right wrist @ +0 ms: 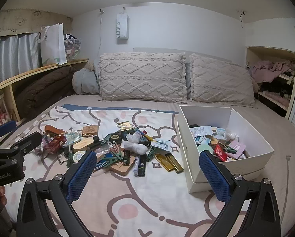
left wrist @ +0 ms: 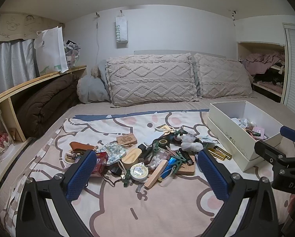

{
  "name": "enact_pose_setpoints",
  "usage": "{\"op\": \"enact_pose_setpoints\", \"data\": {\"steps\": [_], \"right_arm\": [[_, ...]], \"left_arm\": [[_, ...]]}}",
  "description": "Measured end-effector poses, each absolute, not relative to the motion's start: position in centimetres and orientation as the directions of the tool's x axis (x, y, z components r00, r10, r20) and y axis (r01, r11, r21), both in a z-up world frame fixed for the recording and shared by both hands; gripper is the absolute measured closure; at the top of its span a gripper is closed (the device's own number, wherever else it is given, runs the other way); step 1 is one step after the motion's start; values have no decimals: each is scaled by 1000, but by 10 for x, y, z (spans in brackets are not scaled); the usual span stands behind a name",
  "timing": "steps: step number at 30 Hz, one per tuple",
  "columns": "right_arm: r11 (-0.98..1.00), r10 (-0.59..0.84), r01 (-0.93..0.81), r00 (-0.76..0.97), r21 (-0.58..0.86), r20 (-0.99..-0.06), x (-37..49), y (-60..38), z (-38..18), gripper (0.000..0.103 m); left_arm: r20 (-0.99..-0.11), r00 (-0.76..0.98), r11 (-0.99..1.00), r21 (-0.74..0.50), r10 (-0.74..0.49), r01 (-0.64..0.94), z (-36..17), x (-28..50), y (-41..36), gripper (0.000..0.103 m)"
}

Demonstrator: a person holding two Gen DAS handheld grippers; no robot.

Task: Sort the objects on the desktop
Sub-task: 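Move both tools toward the cluttered pile of small objects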

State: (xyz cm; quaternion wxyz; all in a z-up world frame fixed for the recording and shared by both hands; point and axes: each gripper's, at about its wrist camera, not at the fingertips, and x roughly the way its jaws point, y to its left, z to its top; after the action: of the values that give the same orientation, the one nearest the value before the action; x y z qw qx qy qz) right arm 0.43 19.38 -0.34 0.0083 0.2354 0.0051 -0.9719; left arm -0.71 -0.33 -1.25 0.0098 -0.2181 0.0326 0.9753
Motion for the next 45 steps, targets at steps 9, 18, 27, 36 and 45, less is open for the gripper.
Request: {"op": "enact_pose_setpoints", "data": {"steps": [9, 18, 27, 36, 45], "right_arm": [[-1000, -12, 18, -889, -8, -458, 4, 194, -4, 0], [-1000, 5, 0, -884, -10, -468, 1, 197, -8, 0], [-1000, 15, -2, -869, -29, -494, -7, 192, -17, 0], [-999, -28, 33, -847, 0, -530, -17, 187, -30, 0], [-996, -91, 82, -836, 42, -540, -27, 177, -45, 0]], "left_arm": [[-427, -904, -998, 59, 6, -35, -12, -7, -4, 0], [-422, -907, -999, 41, -16, -1, -11, -8, -14, 0], [-433, -895, -993, 0, -108, 119, -10, -16, -54, 0], [-486, -866, -979, -89, -116, 181, -20, -30, -95, 0], [-519, -850, -975, -130, -89, 181, -41, -47, -106, 0]]}}
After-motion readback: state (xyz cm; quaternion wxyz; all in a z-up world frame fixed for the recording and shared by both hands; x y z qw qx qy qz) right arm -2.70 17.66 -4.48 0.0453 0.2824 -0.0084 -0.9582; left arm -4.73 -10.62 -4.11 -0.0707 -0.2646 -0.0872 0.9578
